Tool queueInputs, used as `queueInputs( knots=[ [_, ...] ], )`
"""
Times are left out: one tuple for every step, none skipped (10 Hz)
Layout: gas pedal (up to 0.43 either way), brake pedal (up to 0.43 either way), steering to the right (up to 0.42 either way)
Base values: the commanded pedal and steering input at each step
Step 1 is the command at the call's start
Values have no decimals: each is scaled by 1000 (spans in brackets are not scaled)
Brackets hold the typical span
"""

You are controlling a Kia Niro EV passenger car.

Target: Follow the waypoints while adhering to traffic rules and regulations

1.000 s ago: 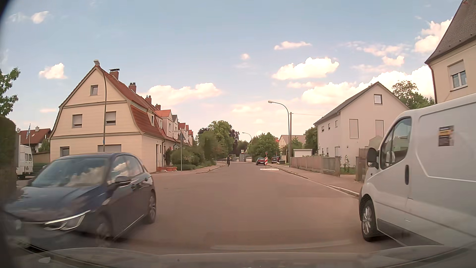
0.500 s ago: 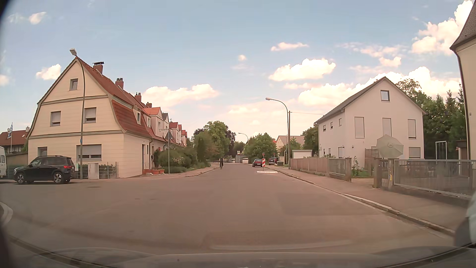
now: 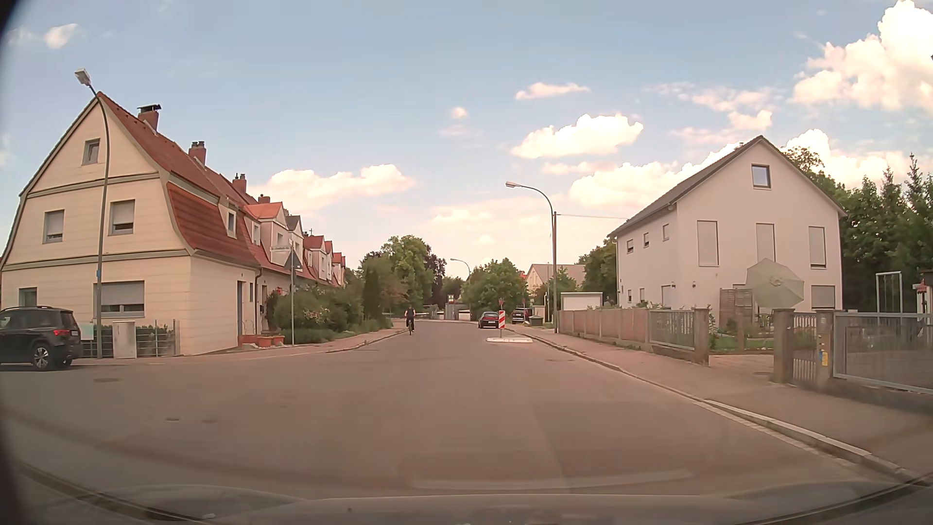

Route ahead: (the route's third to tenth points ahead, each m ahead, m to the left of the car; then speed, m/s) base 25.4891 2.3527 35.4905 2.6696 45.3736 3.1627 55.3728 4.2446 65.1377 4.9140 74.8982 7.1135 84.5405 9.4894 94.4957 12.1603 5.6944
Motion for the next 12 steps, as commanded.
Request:
queueInputs(
  knots=[
    [0,43,27],
    [0,79,18],
    [0,116,11],
    [0,128,5],
    [0,140,0],
    [0,140,-3],
    [0,140,-8],
    [0,140,-11],
    [0,140,-11],
    [0,146,-10],
    [0,152,-11],
    [0,152,-12]
  ],
)
